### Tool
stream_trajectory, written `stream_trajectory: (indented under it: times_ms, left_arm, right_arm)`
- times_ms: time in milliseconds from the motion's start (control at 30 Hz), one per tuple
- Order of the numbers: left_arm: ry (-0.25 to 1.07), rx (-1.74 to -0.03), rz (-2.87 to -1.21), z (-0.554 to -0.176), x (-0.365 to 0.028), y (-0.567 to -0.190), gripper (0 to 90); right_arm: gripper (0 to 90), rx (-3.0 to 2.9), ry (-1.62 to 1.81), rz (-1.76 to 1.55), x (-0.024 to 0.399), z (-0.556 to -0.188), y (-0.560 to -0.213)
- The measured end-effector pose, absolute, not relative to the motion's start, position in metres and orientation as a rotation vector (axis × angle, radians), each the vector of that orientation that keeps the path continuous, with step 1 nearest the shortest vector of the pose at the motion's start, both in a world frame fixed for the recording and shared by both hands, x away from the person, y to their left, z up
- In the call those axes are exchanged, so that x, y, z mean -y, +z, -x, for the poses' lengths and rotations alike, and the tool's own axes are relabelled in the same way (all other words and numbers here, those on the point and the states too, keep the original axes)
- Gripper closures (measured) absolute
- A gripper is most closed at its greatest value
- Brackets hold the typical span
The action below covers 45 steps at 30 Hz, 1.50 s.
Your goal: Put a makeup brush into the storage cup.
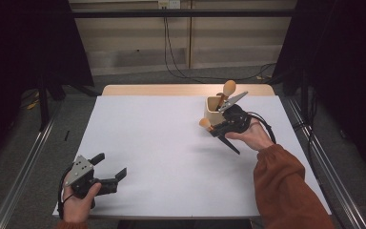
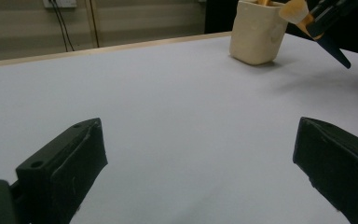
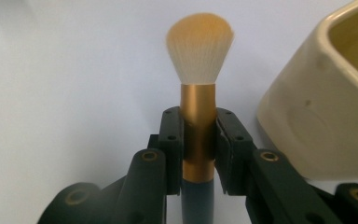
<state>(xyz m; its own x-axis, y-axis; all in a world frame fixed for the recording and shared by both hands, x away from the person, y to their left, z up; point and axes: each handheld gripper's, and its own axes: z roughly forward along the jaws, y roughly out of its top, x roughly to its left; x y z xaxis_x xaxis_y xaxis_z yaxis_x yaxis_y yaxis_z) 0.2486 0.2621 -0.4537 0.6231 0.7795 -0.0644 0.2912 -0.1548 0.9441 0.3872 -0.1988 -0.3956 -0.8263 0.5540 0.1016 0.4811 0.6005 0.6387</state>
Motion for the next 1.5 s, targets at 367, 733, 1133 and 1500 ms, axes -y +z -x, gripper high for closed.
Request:
stream_trajectory:
  times_ms: [367, 733, 1133, 1500]
  left_arm:
    - [0.555, -0.872, -1.72, -0.248, -0.263, -0.454, 2.3]
    - [0.543, -0.875, -1.723, -0.248, -0.262, -0.453, 2.4]
    - [0.548, -0.883, -1.73, -0.248, -0.263, -0.454, 2.5]
    - [0.553, -0.882, -1.734, -0.249, -0.263, -0.453, 2.5]
  right_arm:
    - [74.9, -2.572, 1.181, -0.932, 0.203, -0.376, -0.395]
    - [74.9, -2.386, 1.321, -0.972, 0.209, -0.365, -0.397]
    - [74.9, -2.219, 1.473, -0.965, 0.216, -0.359, -0.398]
    - [74.9, -2.093, 1.586, -0.957, 0.22, -0.356, -0.402]
